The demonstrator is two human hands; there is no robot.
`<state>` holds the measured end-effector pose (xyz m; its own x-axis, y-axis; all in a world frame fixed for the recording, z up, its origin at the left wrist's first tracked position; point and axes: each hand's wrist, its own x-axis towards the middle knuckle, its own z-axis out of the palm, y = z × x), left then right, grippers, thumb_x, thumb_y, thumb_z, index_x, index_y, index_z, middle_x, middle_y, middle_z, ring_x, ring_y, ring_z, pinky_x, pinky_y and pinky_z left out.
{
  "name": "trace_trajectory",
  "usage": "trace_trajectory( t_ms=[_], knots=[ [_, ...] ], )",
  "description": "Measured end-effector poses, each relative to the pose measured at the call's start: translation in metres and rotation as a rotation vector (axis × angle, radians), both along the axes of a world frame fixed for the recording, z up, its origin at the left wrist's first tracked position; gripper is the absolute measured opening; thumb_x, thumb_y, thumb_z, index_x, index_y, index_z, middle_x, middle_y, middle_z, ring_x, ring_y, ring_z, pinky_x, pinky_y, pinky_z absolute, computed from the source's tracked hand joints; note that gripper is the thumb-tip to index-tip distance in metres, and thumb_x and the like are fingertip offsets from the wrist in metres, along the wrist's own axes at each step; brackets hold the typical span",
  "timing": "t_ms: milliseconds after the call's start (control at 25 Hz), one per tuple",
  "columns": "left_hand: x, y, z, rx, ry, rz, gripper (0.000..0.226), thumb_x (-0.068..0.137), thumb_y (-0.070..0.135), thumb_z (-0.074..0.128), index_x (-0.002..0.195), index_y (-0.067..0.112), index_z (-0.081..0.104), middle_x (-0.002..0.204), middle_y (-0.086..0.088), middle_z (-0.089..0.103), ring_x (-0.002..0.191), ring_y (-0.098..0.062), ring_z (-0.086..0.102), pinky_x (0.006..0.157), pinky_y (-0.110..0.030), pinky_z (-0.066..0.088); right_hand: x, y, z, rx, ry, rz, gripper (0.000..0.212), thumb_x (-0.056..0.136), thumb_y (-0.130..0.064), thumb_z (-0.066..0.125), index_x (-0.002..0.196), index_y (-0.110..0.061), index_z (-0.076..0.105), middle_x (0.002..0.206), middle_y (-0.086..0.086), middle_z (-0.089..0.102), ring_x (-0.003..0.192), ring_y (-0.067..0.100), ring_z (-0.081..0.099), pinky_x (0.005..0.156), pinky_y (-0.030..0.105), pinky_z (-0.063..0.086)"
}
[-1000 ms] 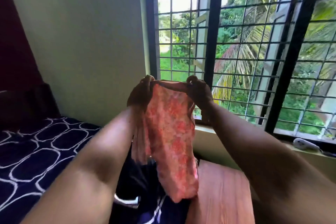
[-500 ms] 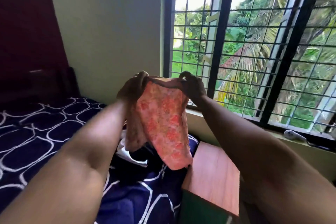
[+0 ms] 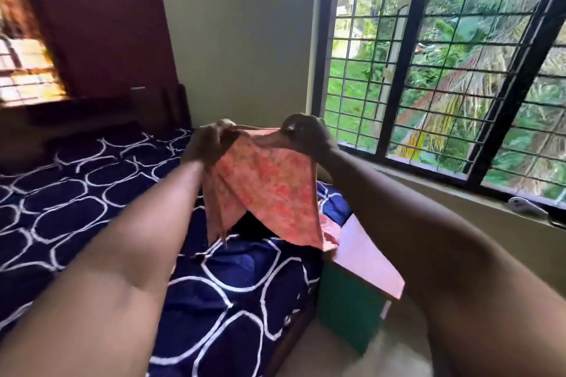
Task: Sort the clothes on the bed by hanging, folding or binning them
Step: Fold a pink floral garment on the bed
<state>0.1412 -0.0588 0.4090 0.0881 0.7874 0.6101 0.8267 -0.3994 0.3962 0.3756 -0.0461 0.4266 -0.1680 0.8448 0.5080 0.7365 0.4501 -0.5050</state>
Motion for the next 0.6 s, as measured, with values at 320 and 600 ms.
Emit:
trace_trajectory(
  t_ms=[320,600],
  knots=[
    [-0.046,-0.095,-0.007,-0.345,0.063,-0.04,0.041,0.076,0.033,0.079,0.11,0.016,0.067,0.101,-0.002,0.071,0.092,-0.014,0.066,0.069,-0.015,0.041,-0.074,-0.068,-0.001,-0.076,-0.145,0.287,0.019,0.081,-0.011,0.07,0.099,-0.008,0.074,0.096,0.012,0.072,0.082,0.009,0.054,0.067,0.018,0.038],
    [-0.004,-0.103,-0.046,-0.436,0.108,-0.026,0.03,0.085,0.02,0.07,0.109,0.002,0.067,0.098,-0.016,0.067,0.094,-0.019,0.06,0.075,-0.027,0.04,-0.108,-0.089,-0.013,-0.15,-0.088,0.288,0.019,0.078,-0.009,0.068,0.096,-0.009,0.074,0.077,0.001,0.064,0.071,0.002,0.055,0.057,0.012,0.039]
  ],
)
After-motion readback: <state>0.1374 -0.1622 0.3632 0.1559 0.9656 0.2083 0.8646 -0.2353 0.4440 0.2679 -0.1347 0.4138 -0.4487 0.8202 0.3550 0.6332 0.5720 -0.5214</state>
